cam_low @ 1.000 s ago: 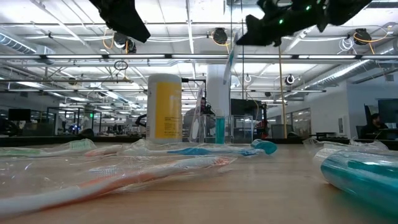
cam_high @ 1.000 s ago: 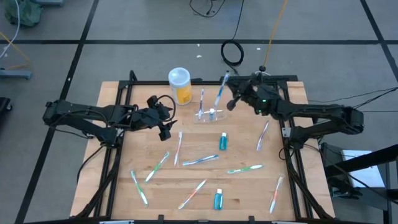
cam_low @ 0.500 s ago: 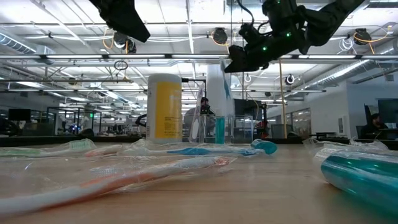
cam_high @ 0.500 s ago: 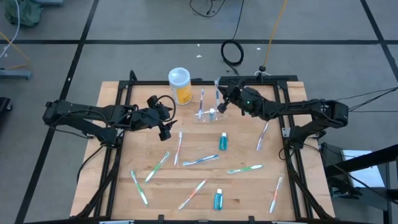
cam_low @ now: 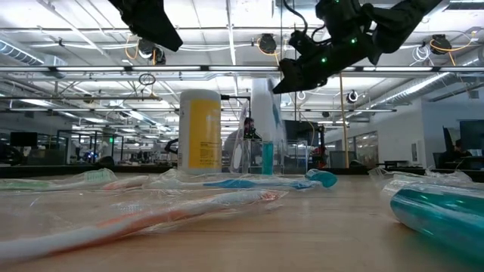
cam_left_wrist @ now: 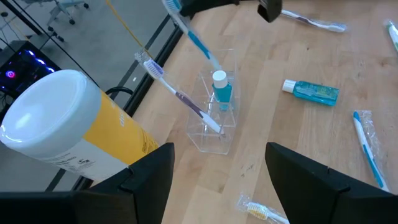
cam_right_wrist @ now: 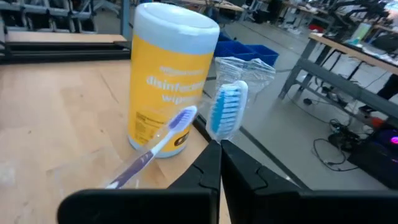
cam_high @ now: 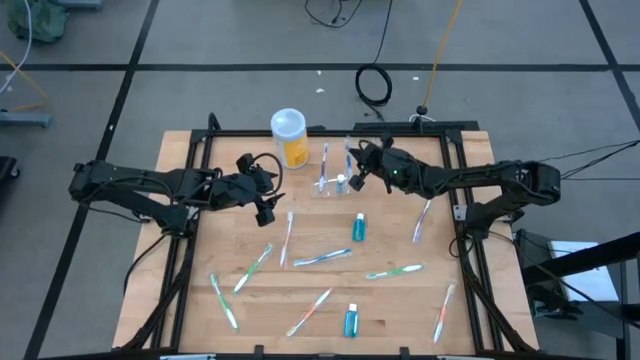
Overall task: Pick & Place toothbrushing station
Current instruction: Put the top blue toothbrush into the transparent organizer
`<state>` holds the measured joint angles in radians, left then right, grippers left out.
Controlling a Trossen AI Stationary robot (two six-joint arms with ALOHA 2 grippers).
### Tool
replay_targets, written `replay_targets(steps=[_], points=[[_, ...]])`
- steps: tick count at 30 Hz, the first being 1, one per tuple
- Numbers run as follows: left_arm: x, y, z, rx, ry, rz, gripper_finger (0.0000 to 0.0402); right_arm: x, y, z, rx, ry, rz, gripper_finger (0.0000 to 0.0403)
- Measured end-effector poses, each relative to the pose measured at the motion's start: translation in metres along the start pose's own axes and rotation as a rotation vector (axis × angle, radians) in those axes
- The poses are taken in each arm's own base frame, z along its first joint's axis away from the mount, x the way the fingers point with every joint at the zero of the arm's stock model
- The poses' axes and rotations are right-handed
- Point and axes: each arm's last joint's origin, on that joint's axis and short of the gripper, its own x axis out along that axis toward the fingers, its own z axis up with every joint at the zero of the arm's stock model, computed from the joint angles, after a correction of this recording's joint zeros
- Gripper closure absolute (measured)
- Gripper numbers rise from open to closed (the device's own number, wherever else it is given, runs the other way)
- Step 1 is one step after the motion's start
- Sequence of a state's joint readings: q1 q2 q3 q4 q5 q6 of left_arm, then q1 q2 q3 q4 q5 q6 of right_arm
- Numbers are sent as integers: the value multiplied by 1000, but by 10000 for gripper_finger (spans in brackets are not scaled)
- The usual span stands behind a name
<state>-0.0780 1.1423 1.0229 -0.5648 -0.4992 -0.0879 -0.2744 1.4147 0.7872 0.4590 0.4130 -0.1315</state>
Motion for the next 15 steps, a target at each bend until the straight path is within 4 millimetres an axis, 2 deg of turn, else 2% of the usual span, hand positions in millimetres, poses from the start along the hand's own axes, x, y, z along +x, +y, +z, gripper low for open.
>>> replay_targets(steps=[7,15], points=[[0,0,0,1,0,-1,146,-7,13,-5,-77,71,-65,403],[0,0,0,-1,0,-1,146,-6,3,-5,-15,78,-257,403]])
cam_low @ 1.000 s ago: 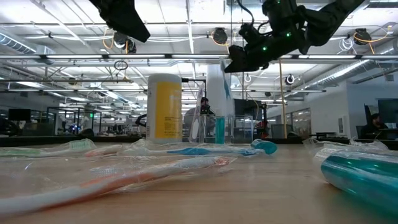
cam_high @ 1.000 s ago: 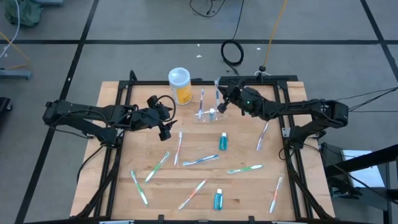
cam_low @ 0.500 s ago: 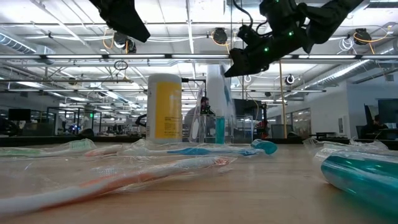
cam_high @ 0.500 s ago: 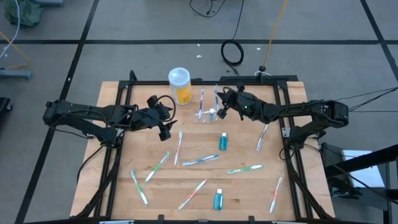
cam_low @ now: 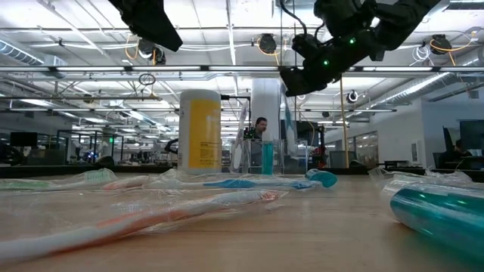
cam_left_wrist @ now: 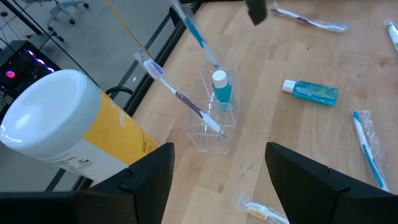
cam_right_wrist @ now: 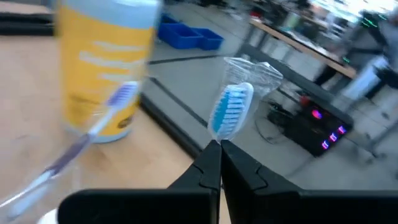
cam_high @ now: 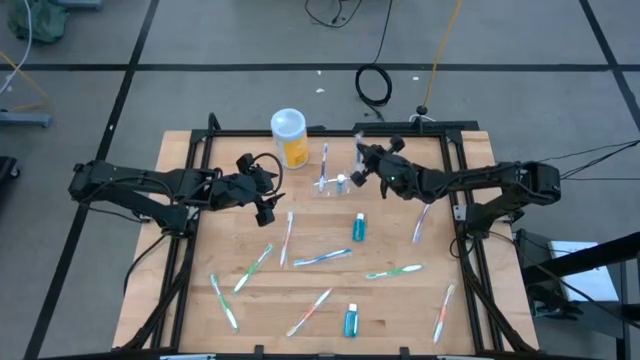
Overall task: Pick & Place toothbrushing station
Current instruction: Put the top blue toothbrush into the transparent organizer
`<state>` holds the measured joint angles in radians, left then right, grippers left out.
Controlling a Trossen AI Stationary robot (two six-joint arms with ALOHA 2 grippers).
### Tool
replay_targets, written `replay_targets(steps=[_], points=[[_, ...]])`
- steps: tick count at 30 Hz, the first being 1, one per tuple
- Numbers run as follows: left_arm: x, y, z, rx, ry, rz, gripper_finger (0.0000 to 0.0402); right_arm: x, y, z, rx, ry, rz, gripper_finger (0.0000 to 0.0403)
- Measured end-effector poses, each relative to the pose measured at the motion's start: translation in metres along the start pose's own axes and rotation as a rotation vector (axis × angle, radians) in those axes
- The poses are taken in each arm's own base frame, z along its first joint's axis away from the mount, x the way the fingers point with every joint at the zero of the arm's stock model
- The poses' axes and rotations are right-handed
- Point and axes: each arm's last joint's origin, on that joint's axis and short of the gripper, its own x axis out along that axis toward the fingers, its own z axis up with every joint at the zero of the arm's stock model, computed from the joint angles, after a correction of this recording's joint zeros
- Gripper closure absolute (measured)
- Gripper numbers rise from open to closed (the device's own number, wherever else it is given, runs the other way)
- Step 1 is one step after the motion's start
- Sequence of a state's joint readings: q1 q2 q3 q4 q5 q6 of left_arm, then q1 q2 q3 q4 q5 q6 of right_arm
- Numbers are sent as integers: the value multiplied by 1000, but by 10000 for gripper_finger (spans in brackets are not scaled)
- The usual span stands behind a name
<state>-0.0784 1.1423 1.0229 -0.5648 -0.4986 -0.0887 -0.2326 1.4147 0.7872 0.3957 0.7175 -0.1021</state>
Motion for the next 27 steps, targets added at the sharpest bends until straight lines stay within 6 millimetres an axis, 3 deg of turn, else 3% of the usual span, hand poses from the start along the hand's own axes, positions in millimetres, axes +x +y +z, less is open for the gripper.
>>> replay_targets(steps=[5,17,27], points=[[0,0,0,0,0,0,147,2,3,-11,119,30,11,403],[0,0,0,-1,0,-1,146,-20,14,-64,62,-59,23,403],[0,0,0,-3,0,-1,146,-27,14,-62,30,-148,35,395]])
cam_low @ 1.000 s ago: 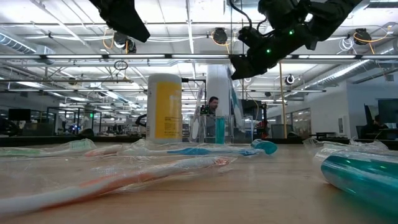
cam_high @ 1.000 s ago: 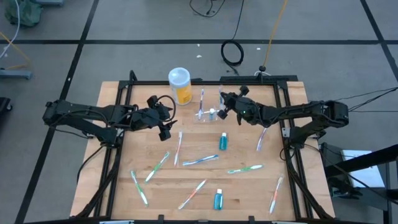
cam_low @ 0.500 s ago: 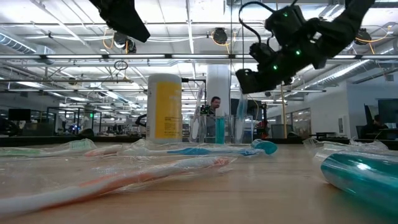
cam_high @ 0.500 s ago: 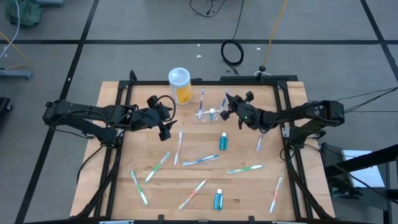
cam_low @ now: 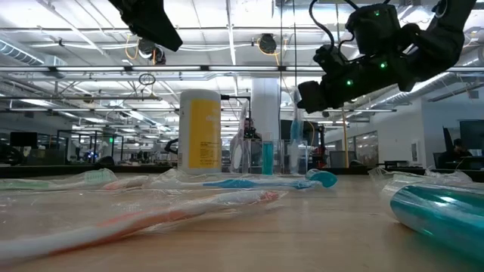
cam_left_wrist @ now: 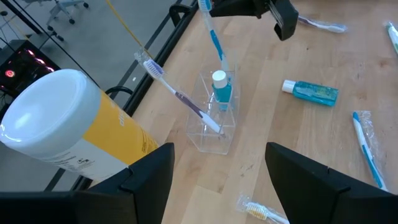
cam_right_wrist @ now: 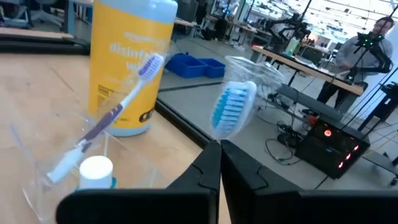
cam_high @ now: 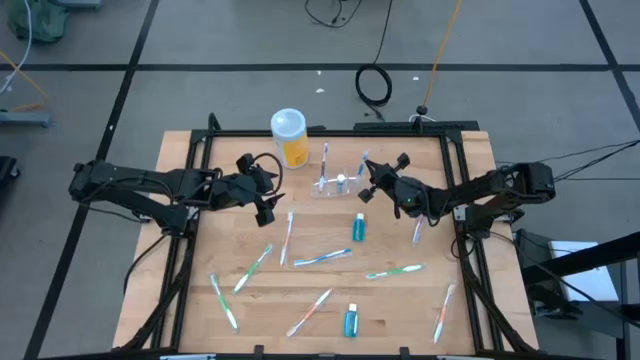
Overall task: Pick & Place toothbrushing station
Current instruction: Put the top blue toothbrush into the transparent organizer, then put the top left green toothbrush into the transparent organizer
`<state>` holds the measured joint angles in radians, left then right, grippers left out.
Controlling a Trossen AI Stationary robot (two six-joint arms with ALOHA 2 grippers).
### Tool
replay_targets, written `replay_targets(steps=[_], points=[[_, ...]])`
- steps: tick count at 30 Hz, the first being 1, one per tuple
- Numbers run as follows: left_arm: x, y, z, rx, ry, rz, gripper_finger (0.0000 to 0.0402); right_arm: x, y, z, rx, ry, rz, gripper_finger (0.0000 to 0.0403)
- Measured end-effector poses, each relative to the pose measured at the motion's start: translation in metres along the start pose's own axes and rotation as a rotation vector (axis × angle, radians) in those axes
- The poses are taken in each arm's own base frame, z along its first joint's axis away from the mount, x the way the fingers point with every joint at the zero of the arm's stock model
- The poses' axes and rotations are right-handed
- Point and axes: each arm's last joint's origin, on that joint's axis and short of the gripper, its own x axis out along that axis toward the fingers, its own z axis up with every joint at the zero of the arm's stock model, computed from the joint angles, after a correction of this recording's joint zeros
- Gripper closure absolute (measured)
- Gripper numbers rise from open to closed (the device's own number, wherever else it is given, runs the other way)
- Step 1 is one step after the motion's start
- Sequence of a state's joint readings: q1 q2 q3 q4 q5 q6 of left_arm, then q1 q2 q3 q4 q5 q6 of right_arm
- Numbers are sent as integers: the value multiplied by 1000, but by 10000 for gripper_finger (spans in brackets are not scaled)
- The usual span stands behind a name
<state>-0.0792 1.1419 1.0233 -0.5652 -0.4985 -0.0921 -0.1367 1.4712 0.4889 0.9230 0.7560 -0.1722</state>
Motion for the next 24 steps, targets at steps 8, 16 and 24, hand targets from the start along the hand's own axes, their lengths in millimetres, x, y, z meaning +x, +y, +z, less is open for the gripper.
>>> replay_targets(steps=[8,16,24], points=[[0,0,0,2,0,0,146,0,0,-2,-17,18,0,343],[0,0,0,1,-1,0,146,0,0,-3,-20,23,4,271],[0,0,0,0,-1,0,146,-10,9,5,-51,-34,48,227]])
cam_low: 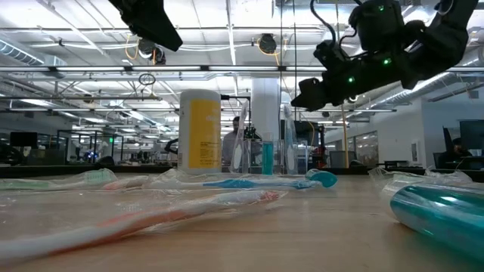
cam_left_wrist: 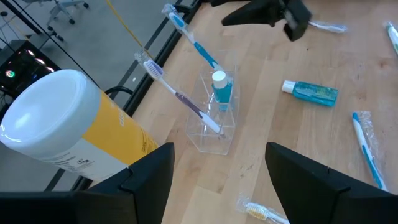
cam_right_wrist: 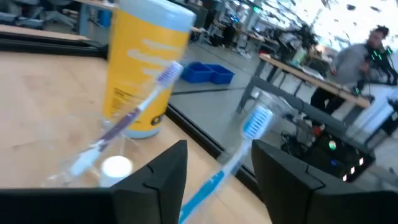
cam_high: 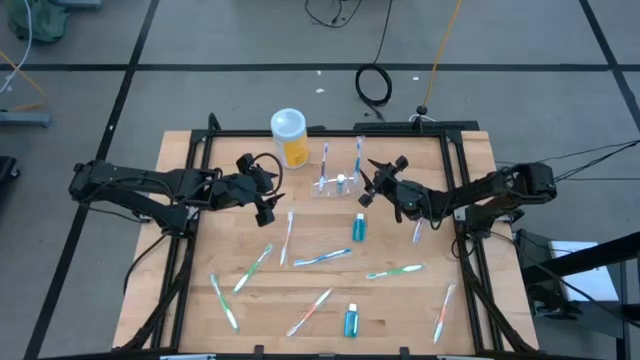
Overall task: Pick & Place toothbrushing station
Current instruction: Put the top left green toothbrush into the transparent organizer
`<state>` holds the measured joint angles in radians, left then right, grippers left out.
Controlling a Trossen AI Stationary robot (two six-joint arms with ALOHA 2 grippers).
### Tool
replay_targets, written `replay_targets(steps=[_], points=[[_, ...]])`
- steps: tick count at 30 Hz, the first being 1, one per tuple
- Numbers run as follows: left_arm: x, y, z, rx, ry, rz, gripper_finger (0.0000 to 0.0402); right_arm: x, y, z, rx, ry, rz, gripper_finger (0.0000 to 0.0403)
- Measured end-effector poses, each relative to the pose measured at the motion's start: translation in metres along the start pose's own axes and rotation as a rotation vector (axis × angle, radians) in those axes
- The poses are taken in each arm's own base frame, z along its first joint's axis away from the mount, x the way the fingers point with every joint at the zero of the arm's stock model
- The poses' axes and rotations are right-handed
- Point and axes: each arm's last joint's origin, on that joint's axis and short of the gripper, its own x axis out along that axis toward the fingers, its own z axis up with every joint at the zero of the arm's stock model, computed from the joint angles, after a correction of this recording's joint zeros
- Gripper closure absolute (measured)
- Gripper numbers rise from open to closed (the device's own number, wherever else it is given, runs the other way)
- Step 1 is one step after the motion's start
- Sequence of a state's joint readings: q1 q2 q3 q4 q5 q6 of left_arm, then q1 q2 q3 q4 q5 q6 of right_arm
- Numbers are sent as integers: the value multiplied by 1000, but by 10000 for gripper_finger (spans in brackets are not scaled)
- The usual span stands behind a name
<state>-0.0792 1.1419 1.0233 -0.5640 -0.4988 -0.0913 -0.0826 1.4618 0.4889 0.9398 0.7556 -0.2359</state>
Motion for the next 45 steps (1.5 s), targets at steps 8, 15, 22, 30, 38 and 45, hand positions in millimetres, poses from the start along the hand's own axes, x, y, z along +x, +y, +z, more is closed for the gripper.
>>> replay_targets(steps=[8,15,22,30,38,45], points=[[0,0,0,-16,0,0,147,-23,10,9,-65,9,101,224],[0,0,0,-23,0,0,146,-45,-11,0,25,248,116,224],[0,0,0,-22,1,0,146,-67,-29,-15,-136,471,285,224],[1,-1,0,-44,4,0,146,-79,-23,-6,36,490,780,225],[16,-9,-7,-132,90,-20,146,-72,-18,4,-20,331,803,225],[35,-31,-22,-124,321,-332,146,-70,-17,11,-60,227,810,225]])
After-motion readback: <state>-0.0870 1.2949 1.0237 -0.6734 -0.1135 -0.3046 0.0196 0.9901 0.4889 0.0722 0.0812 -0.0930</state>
